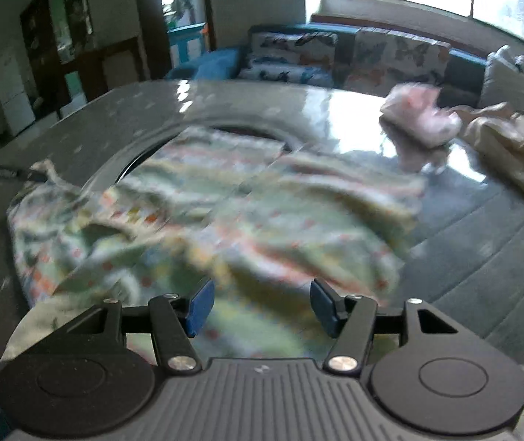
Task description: Fold clothes
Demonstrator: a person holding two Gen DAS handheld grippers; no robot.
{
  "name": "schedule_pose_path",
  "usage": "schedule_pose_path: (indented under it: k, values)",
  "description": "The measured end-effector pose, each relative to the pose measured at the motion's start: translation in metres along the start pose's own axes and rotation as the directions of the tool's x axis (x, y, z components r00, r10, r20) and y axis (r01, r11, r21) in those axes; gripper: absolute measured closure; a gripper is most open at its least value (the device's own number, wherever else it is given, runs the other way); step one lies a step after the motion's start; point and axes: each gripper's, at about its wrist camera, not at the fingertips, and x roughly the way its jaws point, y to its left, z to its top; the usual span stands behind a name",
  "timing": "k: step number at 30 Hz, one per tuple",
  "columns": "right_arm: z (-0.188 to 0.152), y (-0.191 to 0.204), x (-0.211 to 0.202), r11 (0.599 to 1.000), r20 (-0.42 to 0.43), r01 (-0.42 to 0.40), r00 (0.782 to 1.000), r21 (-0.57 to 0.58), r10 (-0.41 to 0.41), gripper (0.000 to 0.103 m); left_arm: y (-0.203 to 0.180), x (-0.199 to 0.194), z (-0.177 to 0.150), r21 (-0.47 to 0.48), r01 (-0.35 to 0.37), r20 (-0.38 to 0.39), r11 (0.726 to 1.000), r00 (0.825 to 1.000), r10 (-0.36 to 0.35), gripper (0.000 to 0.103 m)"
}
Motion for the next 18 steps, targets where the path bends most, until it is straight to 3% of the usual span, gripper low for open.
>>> schedule_pose_path:
  k: [4,7,9,12,16,18]
  values:
    - [0.024,-0.03,0.001,0.997,0.025,0.068,0.997,0.032,-0.069,0.046,-0.045,-0.014,0.006,0.071,0.147,0.025,0.987,0.989,-0.149,0.077]
    - [0.039,-0.057,0.013,0.991,0.017,0.101,0.994,0.089,-0.103,0.053,-0.085,-0.021,0.007,0.122,0.287,0.015,0.95,0.957,-0.291,0.077]
    - [0.046,-0.075,0.027,0.983,-0.001,0.112,0.994,0.144,-0.114,0.055,-0.115,-0.022,0.006,0.172,0.379,-0.014,0.909,0.924,-0.383,0.077]
    - [0.054,-0.095,0.046,0.971,-0.019,0.124,0.992,0.203,-0.123,0.06,-0.162,-0.022,-0.001,0.251,0.508,-0.082,0.824,0.859,-0.505,0.077]
    - [0.061,-0.115,0.067,0.958,-0.031,0.123,0.992,0.257,-0.119,0.064,-0.211,-0.018,-0.014,0.323,0.621,-0.183,0.714,0.781,-0.597,0.077]
    - [0.064,-0.121,0.077,0.955,-0.045,0.121,0.993,0.272,-0.113,0.065,-0.23,-0.017,-0.024,0.342,0.654,-0.227,0.674,0.754,-0.616,0.077]
